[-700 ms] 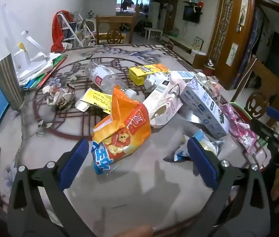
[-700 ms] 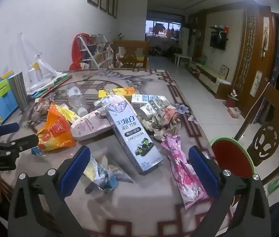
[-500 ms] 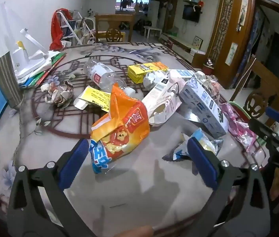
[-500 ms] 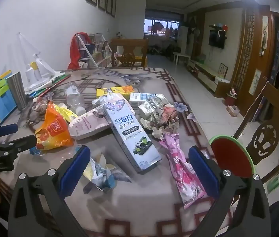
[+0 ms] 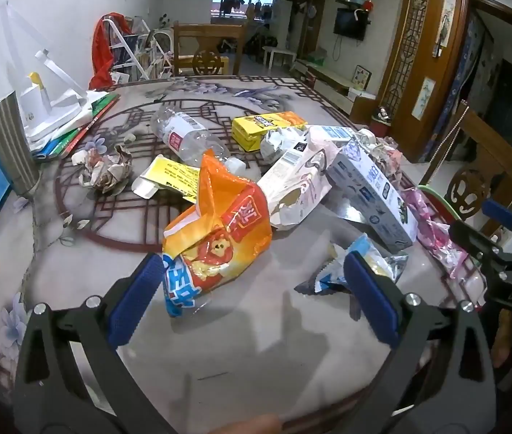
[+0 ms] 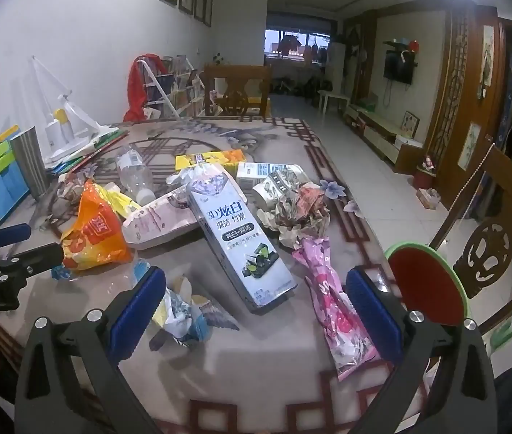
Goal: Collect trash
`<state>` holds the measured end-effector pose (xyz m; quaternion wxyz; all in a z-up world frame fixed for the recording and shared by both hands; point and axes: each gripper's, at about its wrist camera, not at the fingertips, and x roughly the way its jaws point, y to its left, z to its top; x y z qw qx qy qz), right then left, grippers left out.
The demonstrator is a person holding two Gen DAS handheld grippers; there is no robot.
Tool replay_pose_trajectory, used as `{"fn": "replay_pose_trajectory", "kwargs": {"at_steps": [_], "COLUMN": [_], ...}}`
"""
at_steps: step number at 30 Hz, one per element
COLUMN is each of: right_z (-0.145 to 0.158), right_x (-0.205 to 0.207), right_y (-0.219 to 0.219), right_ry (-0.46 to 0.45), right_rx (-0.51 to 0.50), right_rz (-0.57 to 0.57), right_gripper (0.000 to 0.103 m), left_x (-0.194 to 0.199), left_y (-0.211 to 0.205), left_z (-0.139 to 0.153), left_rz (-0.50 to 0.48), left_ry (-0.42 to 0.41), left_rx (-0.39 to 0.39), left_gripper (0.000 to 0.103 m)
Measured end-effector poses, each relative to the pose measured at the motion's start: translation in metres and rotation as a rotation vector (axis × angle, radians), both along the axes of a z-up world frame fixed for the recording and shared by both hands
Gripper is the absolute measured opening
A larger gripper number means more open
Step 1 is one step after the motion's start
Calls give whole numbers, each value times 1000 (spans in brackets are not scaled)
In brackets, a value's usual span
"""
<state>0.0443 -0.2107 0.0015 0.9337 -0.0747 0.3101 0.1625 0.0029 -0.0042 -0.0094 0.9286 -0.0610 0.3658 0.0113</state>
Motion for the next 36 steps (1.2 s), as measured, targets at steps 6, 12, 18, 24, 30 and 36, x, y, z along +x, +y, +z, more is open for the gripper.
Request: {"fn": "replay_pose_trajectory", "kwargs": {"at_steps": [6, 12, 18, 24, 30, 36], "right_z": [-2, -3, -3, -4, -4, -5], "right_x": [2, 3, 3, 4, 5, 5], "right_y": [-1, -2, 0, -1, -2, -2], "right_ry": [4, 10, 12, 17, 18, 23], "right_rx": [-1, -3, -11, -12, -9, -12], "right_rz": [-1, 0, 2, -2, 2, 8], "right_gripper": [96, 96, 96, 96, 96, 96], "left_x": [0, 0, 1, 1, 1, 0], "left_y": [-1, -3, -2, -4, -4, -1], "left_z": [2, 2, 3, 3, 3, 4], "left_rz": [-3, -5, -10, -13, -9, -6], "left_ry": [1, 4, 3, 4, 3, 7], "left_rx": [-8, -10, -14, -12, -15, -20], "left_gripper": [98, 98, 98, 98, 98, 98]}}
